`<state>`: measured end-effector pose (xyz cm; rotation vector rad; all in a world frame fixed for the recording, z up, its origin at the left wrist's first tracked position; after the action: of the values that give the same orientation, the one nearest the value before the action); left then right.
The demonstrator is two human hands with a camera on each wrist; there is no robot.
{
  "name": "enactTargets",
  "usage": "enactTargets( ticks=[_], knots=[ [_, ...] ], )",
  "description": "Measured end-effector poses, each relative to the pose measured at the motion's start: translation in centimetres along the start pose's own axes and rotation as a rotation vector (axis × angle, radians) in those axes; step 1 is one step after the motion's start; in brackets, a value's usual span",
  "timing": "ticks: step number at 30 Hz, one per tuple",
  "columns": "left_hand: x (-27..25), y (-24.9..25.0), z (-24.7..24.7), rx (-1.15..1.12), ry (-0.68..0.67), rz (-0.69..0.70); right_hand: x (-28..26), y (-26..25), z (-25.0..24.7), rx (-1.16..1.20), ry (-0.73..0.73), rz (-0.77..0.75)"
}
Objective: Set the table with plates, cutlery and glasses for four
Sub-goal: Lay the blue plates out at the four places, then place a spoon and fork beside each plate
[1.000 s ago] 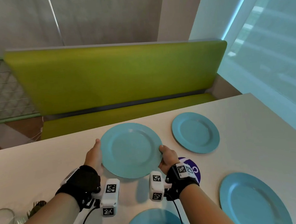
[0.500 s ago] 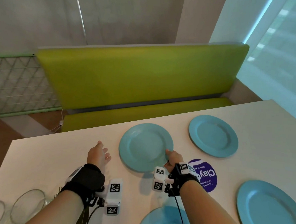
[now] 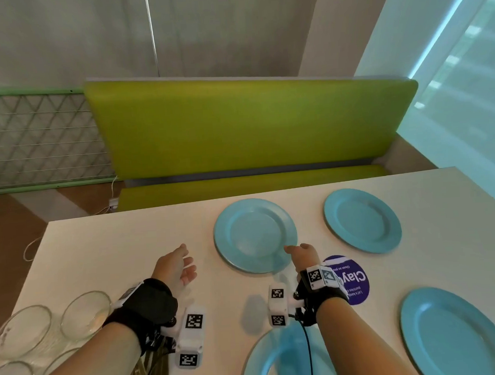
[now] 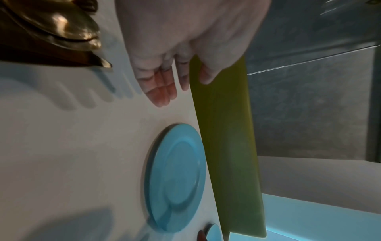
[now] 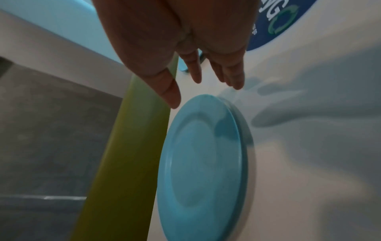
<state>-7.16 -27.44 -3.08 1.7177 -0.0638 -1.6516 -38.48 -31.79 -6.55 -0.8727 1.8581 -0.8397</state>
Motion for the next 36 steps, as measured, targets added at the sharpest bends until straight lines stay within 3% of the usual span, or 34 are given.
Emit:
enactTargets(
  ticks=[5,10,16,19,25,30,32,33,35,36],
  knots=[
    [-2.2,-1.4,-2.4,0.084,-0.043,-0.007,-4.1,0.6,0.1,-0.009,0.005,-0.106],
    [-4.4,-2.6,-5.7,0.255,-0.035,0.08,-11.4,0.6,3.8,0.094,-0.139,-0.172],
    [-5.1,-7.7,-9.0,0.928,0.011,0.161,-18.3,3.9,10.4,-0.184,-0.385,-0.19],
    [-5.7,-9.6,-10.3,1.214,0.107,0.231,-20.6,4.9,13.2,-0.382,-0.454,-0.22],
    [-5.9,-9.2,-11.7,1.317,0.414,0.402,-23.1,5.7,16.7,-0.576,-0.501,-0.264],
    [-4.3,-9.6,-12.1,1.352,0.564,0.305,-23.4,5.5,17.0,-0.658,-0.498,-0.287],
    [-3.2,-11.0,-12.2,1.329,0.414,0.067,-23.1,5.5,16.5,-0.657,-0.485,-0.294],
    [-2.9,-10.7,-12.3,1.295,0.393,0.02,-23.0,5.5,16.1,-0.656,-0.481,-0.296],
    [-3.0,-10.4,-12.1,1.274,0.385,-0.038,-22.8,5.6,15.2,-0.654,-0.474,-0.3],
    [-2.5,-10.1,-11.7,1.314,0.42,0.042,-22.8,5.7,14.8,-0.65,-0.477,-0.299]
  ],
)
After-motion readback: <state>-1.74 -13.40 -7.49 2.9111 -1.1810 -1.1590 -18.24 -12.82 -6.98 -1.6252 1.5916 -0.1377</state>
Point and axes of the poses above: each hand's wrist, its own x-axis towards the middle knuckle, its own z-axis out of the palm, y = z × x, the point moved 9 cm from there along x, towards the middle knuckle, and after that the axes turned 13 degrees about -z, right-handed, at the moved point
